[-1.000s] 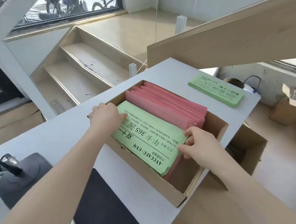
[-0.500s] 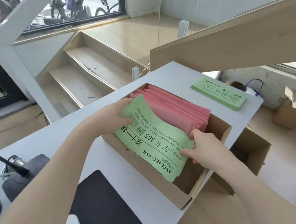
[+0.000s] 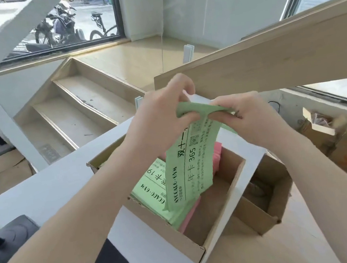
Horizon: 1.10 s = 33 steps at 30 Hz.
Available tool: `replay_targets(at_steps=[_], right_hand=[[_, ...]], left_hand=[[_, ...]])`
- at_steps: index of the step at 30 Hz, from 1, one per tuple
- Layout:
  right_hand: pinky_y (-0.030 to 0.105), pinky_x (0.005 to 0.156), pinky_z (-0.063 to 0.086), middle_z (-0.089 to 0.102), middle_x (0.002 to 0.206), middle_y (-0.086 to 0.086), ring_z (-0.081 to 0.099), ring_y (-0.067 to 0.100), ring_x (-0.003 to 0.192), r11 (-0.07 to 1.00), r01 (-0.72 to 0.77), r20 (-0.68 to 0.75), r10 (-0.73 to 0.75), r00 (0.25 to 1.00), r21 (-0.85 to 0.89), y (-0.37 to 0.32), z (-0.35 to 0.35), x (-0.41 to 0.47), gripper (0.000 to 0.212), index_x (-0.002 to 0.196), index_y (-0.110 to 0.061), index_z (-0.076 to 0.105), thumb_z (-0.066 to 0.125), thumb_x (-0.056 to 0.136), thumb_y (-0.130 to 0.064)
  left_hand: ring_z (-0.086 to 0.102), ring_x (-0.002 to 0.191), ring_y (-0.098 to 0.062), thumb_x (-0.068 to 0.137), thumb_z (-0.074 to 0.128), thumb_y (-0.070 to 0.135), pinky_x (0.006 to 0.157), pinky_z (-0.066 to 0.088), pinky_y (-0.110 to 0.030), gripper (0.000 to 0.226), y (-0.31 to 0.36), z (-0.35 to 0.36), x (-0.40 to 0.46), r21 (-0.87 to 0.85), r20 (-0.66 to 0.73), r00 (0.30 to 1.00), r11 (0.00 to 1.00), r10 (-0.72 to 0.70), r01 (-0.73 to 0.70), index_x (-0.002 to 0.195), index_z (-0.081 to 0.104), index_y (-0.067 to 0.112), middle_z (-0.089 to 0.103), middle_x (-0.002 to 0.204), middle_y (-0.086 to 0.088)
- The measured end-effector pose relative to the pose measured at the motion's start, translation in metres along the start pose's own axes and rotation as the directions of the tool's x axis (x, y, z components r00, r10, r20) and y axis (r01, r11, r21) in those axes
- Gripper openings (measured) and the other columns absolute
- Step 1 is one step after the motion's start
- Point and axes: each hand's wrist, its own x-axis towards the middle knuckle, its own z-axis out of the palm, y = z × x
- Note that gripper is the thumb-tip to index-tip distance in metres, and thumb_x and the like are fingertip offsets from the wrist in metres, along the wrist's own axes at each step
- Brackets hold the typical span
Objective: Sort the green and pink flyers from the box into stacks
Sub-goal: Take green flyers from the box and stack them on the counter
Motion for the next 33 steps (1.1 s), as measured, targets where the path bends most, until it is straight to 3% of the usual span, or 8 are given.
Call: replay_targets(at_steps=[3, 7, 10, 13, 17, 21, 26, 33], right_hand=[[0.017, 0.062, 0.048, 0.071, 0.088, -0.006, 0.060, 0.002, 0.073, 0.906, -0.108, -0.132, 0.176, 0.975, 0.409, 0.026, -0.017, -0.007, 0.019, 0.097, -0.022, 0.069, 0.055, 0.093, -0.010], [0.020, 0.066, 0.055, 0.073, 0.088, -0.006, 0.065, 0.012, 0.077, 0.625, -0.200, -0.145, 0.456, 0.878, 0.754, 0.079, -0.014, -0.022, 0.020, 0.093, -0.019, 0.069, 0.052, 0.092, -0.008], [0.020, 0.069, 0.056, 0.074, 0.090, -0.007, 0.069, 0.010, 0.080, 0.402, -0.159, -0.082, 0.521, 0.849, 0.902, 0.118, 0.002, -0.030, 0.018, 0.082, -0.029, 0.074, 0.066, 0.066, -0.033], [0.021, 0.073, 0.056, 0.074, 0.097, -0.003, 0.070, 0.012, 0.086, 0.222, -0.106, -0.029, 0.531, 0.847, 0.969, 0.155, 0.016, -0.029, 0.024, 0.084, -0.030, 0.075, 0.069, 0.060, -0.032], [0.028, 0.090, 0.050, 0.071, 0.105, -0.007, 0.064, 0.013, 0.104, 0.371, -0.177, -0.043, 0.514, 0.856, 0.912, 0.205, 0.007, -0.021, 0.023, 0.096, -0.024, 0.072, 0.068, 0.074, -0.018], [0.017, 0.075, 0.052, 0.074, 0.090, -0.014, 0.068, 0.005, 0.089, 0.500, -0.301, -0.048, 0.571, 0.819, 0.812, 0.248, 0.013, -0.020, 0.029, 0.104, -0.006, 0.064, 0.054, 0.084, 0.012], [0.010, 0.068, 0.049, 0.072, 0.079, -0.016, 0.065, -0.002, 0.076, 0.448, -0.335, -0.056, 0.662, 0.747, 0.829, 0.275, 0.051, -0.035, 0.021, 0.094, -0.002, 0.062, 0.055, 0.083, 0.015], [0.024, 0.089, 0.048, 0.071, 0.099, -0.004, 0.063, 0.015, 0.101, 0.415, -0.456, 0.119, 0.624, 0.772, 0.787, 0.293, 0.085, -0.050, 0.046, 0.084, -0.037, 0.067, 0.061, 0.083, 0.009]], left_hand=[[0.065, 0.061, -0.006, 0.076, 0.073, 0.031, 0.049, 0.056, -0.024, 0.029, -0.004, 0.005, 0.011, -0.214, 0.063, 0.970, 0.946, -0.234, 0.242, 0.098, 0.055, 0.024, 0.066, 0.084, 0.009], [0.070, 0.074, -0.016, 0.077, 0.073, 0.027, 0.075, 0.057, -0.040, 0.010, -0.034, 0.022, 0.012, -0.162, 0.291, 0.901, 0.912, -0.320, 0.376, 0.082, 0.069, 0.021, 0.073, 0.081, -0.001], [0.070, 0.080, -0.005, 0.079, 0.067, 0.000, 0.070, 0.055, -0.019, 0.023, -0.040, 0.050, 0.017, -0.520, 0.293, 0.907, 0.746, -0.302, 0.417, 0.086, 0.071, 0.022, 0.074, 0.083, 0.011], [0.066, 0.085, 0.008, 0.082, 0.064, -0.002, 0.072, 0.049, -0.006, 0.033, -0.045, 0.093, 0.033, -0.514, 0.316, 0.900, 0.742, -0.301, 0.429, 0.097, 0.068, 0.027, 0.070, 0.084, 0.027], [0.065, 0.093, 0.003, 0.081, 0.068, 0.005, 0.086, 0.050, -0.013, 0.030, -0.059, 0.133, 0.080, -0.386, 0.395, 0.873, 0.812, -0.285, 0.439, 0.104, 0.070, 0.024, 0.070, 0.092, 0.025], [0.065, 0.101, -0.014, 0.080, 0.072, 0.019, 0.098, 0.048, -0.035, 0.026, -0.092, 0.167, 0.124, -0.162, 0.502, 0.790, 0.859, -0.353, 0.486, 0.106, 0.070, 0.018, 0.071, 0.106, 0.004], [0.060, 0.067, 0.011, 0.079, 0.072, 0.011, 0.065, 0.042, -0.002, 0.017, -0.119, 0.199, 0.143, -0.044, 0.578, 0.735, 0.886, -0.355, 0.462, 0.081, 0.068, 0.027, 0.067, 0.066, 0.024], [0.061, 0.090, -0.014, 0.082, 0.065, 0.002, 0.082, 0.048, -0.028, 0.024, -0.142, 0.224, 0.143, 0.100, 0.707, 0.558, 0.842, -0.435, 0.530, 0.100, 0.063, 0.017, 0.067, 0.098, 0.005]])
